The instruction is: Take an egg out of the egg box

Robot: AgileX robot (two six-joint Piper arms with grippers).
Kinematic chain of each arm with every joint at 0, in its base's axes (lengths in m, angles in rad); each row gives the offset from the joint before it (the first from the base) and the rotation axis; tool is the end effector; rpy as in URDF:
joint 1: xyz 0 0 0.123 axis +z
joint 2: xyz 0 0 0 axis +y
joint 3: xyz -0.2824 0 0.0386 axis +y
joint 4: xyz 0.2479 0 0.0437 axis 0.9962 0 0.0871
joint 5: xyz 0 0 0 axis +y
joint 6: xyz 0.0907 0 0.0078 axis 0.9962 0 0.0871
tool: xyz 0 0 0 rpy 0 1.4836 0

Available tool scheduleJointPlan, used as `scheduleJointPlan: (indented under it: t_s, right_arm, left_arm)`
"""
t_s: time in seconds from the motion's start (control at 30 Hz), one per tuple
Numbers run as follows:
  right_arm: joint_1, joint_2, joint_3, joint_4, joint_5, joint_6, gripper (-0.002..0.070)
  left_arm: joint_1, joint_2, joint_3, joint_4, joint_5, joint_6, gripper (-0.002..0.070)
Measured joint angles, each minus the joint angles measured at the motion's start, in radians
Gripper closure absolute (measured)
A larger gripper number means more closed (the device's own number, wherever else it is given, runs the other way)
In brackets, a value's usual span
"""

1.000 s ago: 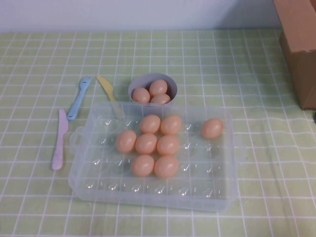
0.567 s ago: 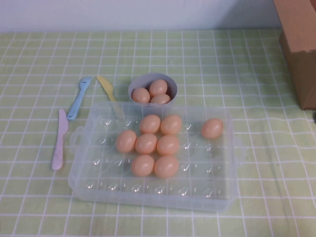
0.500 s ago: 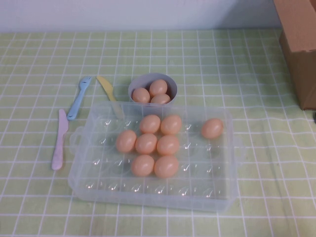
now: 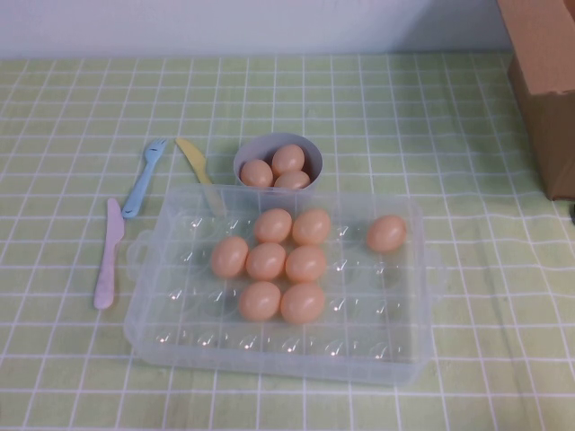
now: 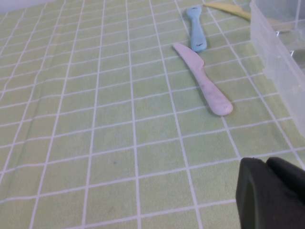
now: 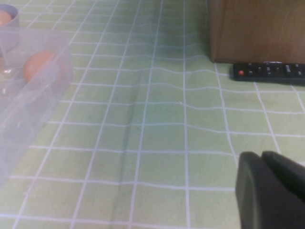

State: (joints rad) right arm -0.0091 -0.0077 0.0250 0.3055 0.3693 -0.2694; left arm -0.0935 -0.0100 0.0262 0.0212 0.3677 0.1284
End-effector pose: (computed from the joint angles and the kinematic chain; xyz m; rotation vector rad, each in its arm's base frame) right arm 0.0529 0.0094 0.1734 -0.0518 1.8534 0.1061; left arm 0.0527 -0.0042 0.1717 0.2199 1.8547 0.0449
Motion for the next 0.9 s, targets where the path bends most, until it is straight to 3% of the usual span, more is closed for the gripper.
scheduleJointPlan:
  t_s: [0.37,0.63,0.9]
  right_arm:
    - [0.0,0.0,0.0,0.26,-0.071,0.0,0.0694]
    - [0.0,0.0,0.0,0.685,-0.195,-0.003,0.0694]
    - [0.0,-0.002,0.0,0.831,-0.212,-0.063,0.0694]
  left_arm:
    - [0.0,0.0,0.0,0.0,0.0,0.0,0.0678]
    - [0.0,0.0,0.0,0.0,0.0,0.0,0.0678]
    - [0.0,0.0,0.0,0.0,0.0,0.0,0.0678]
